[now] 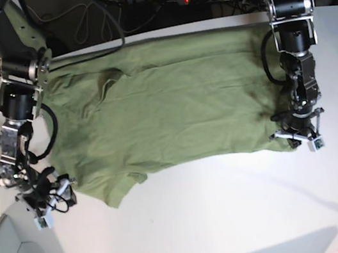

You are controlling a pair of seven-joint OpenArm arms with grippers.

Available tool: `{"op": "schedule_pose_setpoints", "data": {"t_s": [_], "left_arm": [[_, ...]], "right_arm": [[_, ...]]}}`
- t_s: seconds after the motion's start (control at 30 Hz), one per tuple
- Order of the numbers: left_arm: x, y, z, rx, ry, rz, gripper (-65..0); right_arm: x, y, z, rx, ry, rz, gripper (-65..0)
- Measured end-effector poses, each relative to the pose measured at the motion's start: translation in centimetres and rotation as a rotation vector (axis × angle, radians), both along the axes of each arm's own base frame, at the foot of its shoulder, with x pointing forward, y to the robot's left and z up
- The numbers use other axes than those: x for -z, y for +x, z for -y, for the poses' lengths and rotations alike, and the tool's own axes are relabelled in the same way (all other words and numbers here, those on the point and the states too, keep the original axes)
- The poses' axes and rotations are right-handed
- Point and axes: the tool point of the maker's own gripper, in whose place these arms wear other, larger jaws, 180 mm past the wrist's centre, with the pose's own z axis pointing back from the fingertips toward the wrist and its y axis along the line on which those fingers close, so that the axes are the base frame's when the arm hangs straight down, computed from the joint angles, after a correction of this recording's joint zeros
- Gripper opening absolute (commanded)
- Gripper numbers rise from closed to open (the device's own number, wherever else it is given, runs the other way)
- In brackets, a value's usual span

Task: Fold the T-shirt properly
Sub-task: 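Release and reach both grippers to the hem corners, grasping them, then fold the hem up toward the folded shoulder edge with both grippers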

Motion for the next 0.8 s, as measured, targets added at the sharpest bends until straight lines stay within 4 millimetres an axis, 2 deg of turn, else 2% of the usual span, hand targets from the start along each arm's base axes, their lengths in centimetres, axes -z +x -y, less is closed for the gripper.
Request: {"op": "schedule_pose_setpoints", "data": {"t_s": [0.07, 0.2, 0.27, 0.53, 0.8], "left_arm": [[0.0, 0.0, 0.0, 0.000, 0.000, -0.001, -65.0], [0.1, 0.0, 0.0, -0.001, 0.000, -0.001, -65.0], [0.1, -0.1, 0.0, 0.000, -0.001, -0.002, -65.0], [0.2, -0.2, 0.0, 0.002, -0.002, -0.005, -65.0], [0.2, -0.2, 0.0, 0.001, -0.003, -0.004, -65.0]], "right_arm": [[0.7, 0.4, -1.4, -0.044, 0.004, -0.004, -27.0], [2.8, 0.3, -5.8, -0.142, 0.036, -0.011, -27.0], [3.6, 0.0, -6.9, -0.150, 0.066, -0.009, -27.0], [3.4, 0.9, -7.0, -0.132, 0.110, 0.036, -27.5], [4.5, 0.6, -7.6, -0.124, 0.158, 0.045, -27.8]]}}
